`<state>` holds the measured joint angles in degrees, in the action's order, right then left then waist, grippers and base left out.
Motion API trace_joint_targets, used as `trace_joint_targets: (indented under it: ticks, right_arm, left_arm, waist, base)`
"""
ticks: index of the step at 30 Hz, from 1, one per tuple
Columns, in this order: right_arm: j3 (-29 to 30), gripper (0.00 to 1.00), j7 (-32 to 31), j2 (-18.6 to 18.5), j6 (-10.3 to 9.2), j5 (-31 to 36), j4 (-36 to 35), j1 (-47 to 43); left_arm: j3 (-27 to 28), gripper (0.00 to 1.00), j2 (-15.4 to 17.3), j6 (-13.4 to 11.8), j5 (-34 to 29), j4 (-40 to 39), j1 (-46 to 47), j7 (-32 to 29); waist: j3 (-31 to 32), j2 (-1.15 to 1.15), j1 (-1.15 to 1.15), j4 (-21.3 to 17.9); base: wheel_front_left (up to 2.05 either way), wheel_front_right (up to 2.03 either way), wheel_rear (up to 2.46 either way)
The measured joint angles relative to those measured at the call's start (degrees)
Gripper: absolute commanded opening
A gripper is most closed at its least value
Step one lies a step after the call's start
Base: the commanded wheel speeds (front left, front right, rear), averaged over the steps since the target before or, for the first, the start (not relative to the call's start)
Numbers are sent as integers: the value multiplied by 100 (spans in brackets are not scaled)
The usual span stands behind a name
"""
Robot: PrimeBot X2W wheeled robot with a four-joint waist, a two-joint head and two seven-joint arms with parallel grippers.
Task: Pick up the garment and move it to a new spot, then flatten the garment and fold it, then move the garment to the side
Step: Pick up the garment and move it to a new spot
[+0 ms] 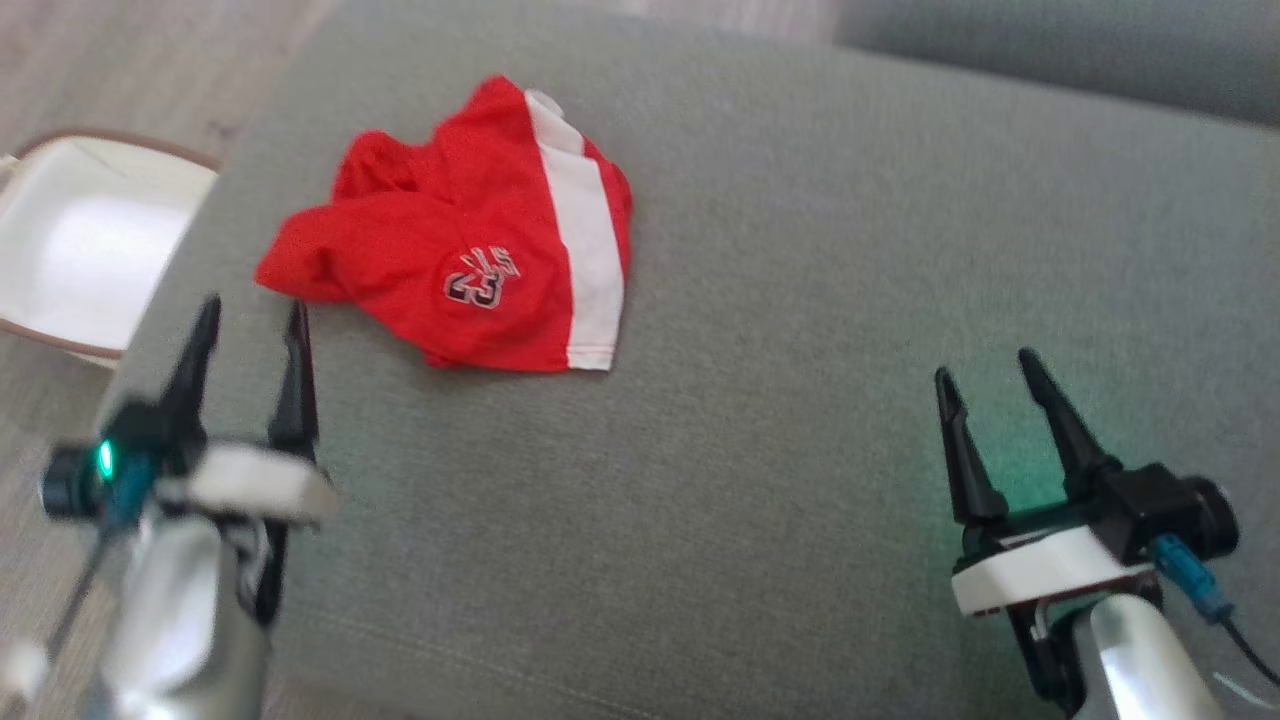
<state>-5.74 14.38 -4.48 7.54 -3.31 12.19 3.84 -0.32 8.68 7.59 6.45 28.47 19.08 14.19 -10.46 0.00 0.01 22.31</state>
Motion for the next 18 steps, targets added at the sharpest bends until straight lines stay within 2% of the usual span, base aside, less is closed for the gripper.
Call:
trace_joint_targets:
  ticks: [3,9,14,18]
  right_arm:
    - [0,100,0,-89,0,74,-100,102]
    - [49,100,-2,-182,0,197,-304,262]
    - [83,100,-27,-283,0,250,-521,424]
    - [102,100,-78,-350,0,272,-623,448]
  left_arm:
    - [-167,100,199,0,29,693,742,-248]
    - [-555,100,528,0,461,1884,1936,-1014]
    - [-1007,100,683,0,795,2649,2507,-1674]
    - [-1300,100,784,0,1017,3080,2793,-1980]
  waist:
    - [-288,0,1,-93]
    - [-828,0,1,-318]
    - [-1208,0,1,-483]
    - [-1412,0,0,-594]
  base:
    - [0,0,0]
    - [0,0,0]
    - [0,0,0]
    - [0,0,0]
